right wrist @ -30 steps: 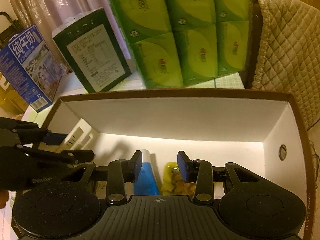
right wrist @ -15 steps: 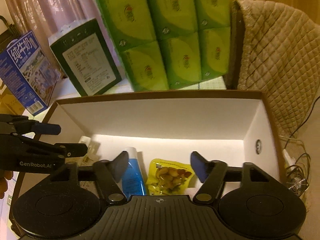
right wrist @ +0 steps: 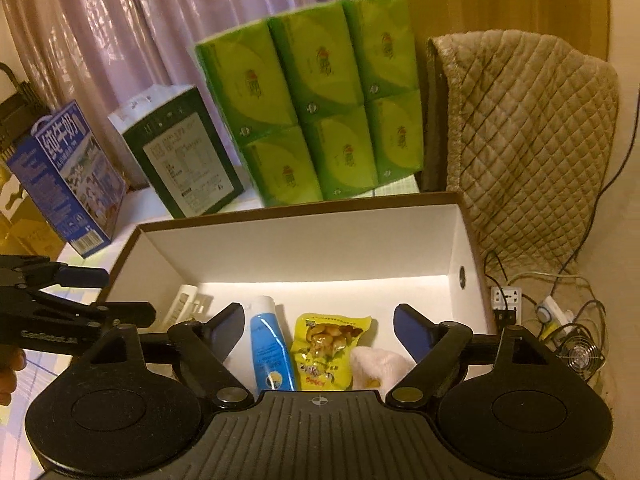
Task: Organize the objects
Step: 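Move both tools back to the green box and dark scrunchie on the table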
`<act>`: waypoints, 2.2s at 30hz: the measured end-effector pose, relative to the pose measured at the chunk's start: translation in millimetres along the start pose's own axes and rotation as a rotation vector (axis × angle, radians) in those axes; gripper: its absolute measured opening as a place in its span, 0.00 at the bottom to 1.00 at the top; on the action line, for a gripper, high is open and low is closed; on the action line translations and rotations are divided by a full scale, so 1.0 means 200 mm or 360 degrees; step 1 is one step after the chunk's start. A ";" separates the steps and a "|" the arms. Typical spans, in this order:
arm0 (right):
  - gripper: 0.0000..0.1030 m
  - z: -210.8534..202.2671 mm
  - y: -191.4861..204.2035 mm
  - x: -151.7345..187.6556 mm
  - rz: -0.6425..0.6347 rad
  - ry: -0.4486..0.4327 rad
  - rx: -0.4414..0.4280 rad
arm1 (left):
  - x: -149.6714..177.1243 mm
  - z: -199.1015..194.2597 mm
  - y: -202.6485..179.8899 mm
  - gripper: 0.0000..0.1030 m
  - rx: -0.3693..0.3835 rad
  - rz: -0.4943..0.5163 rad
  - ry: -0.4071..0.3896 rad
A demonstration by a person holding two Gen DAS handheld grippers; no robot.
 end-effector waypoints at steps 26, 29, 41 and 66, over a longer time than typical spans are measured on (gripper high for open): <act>0.79 -0.48 0.51 0.37 -0.0035 -0.0083 -0.0118 | 0.56 -0.75 0.19 0.82 0.0043 -0.0266 -0.0075; 0.79 -0.50 0.57 0.43 -0.0021 -0.0073 -0.0125 | 0.66 -0.79 0.26 0.82 0.0032 -0.0315 -0.0057; 0.79 -0.43 0.86 0.63 -0.0030 0.0032 -0.0173 | 1.02 -0.88 0.48 0.82 -0.0059 -0.0408 0.0047; 0.79 -0.08 1.22 0.97 -0.0124 0.0311 -0.0172 | 1.37 -0.79 0.77 0.82 -0.0144 -0.0535 0.0215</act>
Point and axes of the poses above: each gripper's, at about its wrist camera, not at the fingertips, and z roughly the way its jaws point, y to its left, x to its underside, the point moved 6 cm from there along z, roughly the way its jaws point, and after that the axes turned 7 degrees about -x, right-handed, at the moved point
